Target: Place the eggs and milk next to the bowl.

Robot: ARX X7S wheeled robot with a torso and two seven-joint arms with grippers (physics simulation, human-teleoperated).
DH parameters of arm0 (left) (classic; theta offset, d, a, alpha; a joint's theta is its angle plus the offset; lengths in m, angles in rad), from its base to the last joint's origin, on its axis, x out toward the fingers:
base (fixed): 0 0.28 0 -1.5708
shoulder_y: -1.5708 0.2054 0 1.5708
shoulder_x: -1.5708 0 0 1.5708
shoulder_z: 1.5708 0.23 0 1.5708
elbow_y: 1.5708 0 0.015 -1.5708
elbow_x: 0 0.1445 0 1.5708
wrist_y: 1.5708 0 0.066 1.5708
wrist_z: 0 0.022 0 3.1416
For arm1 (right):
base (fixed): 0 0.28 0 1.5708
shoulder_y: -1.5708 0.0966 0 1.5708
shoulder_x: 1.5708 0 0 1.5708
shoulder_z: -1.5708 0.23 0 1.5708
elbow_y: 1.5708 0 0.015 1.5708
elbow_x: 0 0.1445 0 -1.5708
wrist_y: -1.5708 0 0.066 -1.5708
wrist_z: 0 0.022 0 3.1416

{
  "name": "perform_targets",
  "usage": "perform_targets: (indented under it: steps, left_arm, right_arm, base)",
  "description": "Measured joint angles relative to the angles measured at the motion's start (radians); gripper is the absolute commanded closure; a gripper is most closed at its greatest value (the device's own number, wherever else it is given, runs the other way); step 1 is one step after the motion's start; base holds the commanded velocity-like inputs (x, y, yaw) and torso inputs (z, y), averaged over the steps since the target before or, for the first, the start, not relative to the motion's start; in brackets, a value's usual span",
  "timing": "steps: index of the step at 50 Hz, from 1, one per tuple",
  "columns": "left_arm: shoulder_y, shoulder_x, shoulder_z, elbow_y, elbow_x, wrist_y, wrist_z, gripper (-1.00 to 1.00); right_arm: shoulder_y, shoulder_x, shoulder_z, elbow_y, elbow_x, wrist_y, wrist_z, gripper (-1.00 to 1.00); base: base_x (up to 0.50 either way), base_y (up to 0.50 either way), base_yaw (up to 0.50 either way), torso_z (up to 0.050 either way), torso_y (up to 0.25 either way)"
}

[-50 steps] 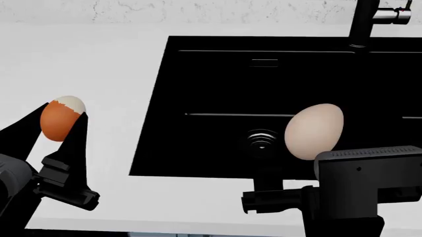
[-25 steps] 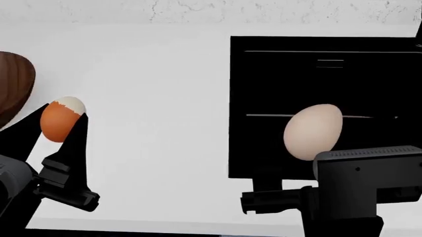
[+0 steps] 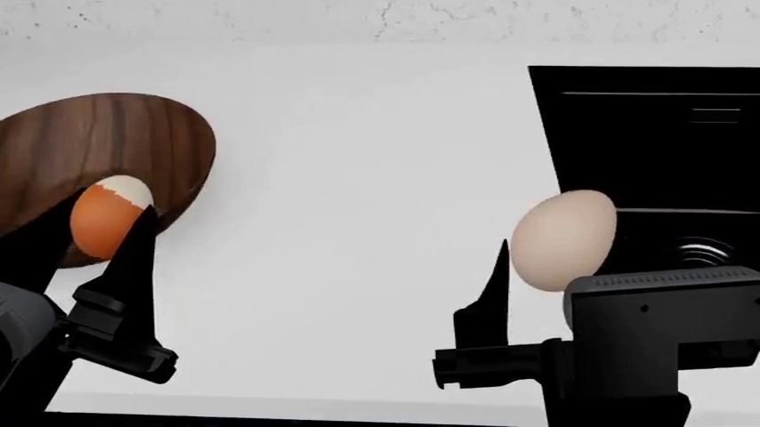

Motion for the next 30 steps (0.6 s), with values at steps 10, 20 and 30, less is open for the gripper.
perform_targets:
  steps: [10, 20, 30]
  left_arm:
    - [-0.001, -0.002, 0.002, -0.002, -0.001, 0.002, 0.000, 1.00]
    - [-0.004, -0.002, 0.005, -0.007, -0.001, 0.005, 0.000, 1.00]
    - [-0.004, -0.004, 0.006, -0.007, -0.002, 0.007, -0.001, 1.00]
  right_arm:
    - [0.003, 0.001, -0.004, 0.003, 0.002, -0.001, 0.002, 1.00]
    - [0.006, 0.004, -0.006, 0.005, 0.005, 0.000, 0.003, 1.00]
    - [0.008, 0.005, -0.008, 0.005, 0.008, 0.001, 0.006, 1.00]
  base:
    - [0.00, 0.50, 0.00, 0.000, 0.000]
    - [0.00, 0.50, 0.00, 0.000, 0.000]
    - [0.00, 0.50, 0.00, 0.000, 0.000]
